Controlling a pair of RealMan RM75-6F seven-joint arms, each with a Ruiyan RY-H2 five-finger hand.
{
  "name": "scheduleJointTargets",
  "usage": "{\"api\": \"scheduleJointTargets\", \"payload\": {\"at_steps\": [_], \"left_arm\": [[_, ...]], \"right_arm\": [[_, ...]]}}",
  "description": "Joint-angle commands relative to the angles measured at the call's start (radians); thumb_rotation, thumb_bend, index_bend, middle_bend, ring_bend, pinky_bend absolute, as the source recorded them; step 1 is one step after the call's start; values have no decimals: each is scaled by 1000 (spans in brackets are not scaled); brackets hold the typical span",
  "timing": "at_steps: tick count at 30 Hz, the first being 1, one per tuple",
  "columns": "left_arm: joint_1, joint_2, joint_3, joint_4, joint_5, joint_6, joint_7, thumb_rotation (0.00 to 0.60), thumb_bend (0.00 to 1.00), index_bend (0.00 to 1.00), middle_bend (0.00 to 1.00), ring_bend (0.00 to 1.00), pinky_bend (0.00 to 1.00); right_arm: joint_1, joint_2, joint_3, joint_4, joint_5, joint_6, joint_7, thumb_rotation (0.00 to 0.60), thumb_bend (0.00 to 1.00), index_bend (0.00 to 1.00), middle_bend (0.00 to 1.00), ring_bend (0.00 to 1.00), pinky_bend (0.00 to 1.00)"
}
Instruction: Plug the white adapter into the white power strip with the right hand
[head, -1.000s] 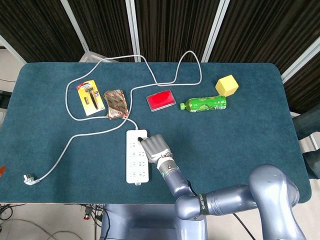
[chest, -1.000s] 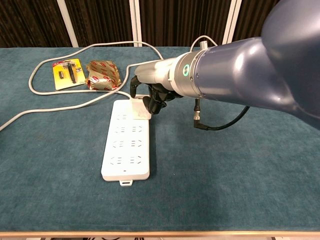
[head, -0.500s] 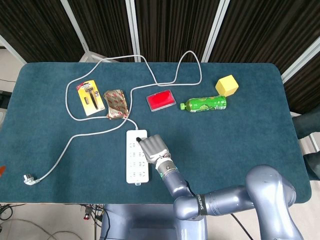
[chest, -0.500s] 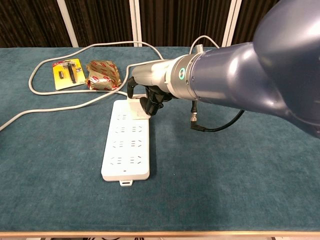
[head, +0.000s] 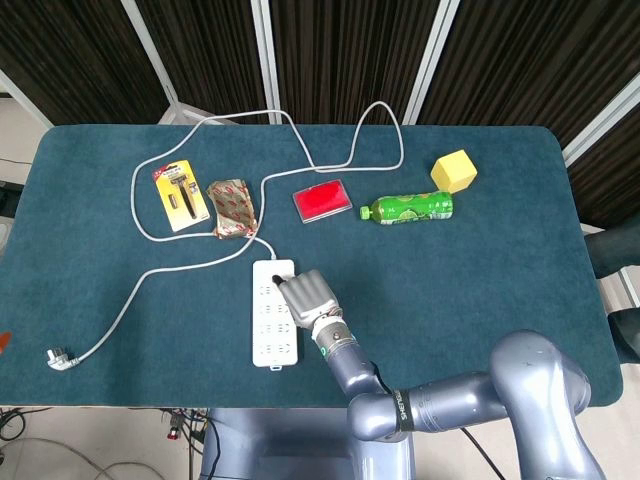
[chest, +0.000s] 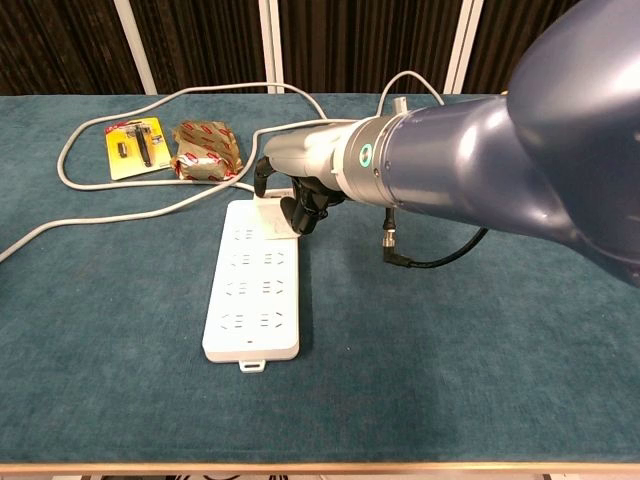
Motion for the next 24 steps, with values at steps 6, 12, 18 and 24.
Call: {"api": "scheduleJointTargets", "payload": {"at_steps": [6, 12, 18, 24], "left_arm": [[0, -1, -1, 0, -1, 1, 1, 600, 100, 198, 0, 0, 0], [1, 0, 0, -1, -1, 1, 1, 600, 100, 198, 0, 0, 0], [1, 0, -1, -1, -1, 2, 2, 600, 100, 198, 0, 0, 0], [2, 0, -1, -2, -1, 4, 2, 600, 100, 198, 0, 0, 0]], "right_arm": [[-7, 7, -4, -3, -4, -6, 3, 600, 820, 561, 882, 893, 846], [-10, 13, -7, -10, -9, -10, 4, 600, 821, 622, 885, 896, 846], [-18, 17, -13, -17, -17, -15, 12, 600, 820, 642, 886, 897, 846], [-20, 11, -9, -6, -24, -16, 21, 600, 820, 642, 887, 897, 846]]}}
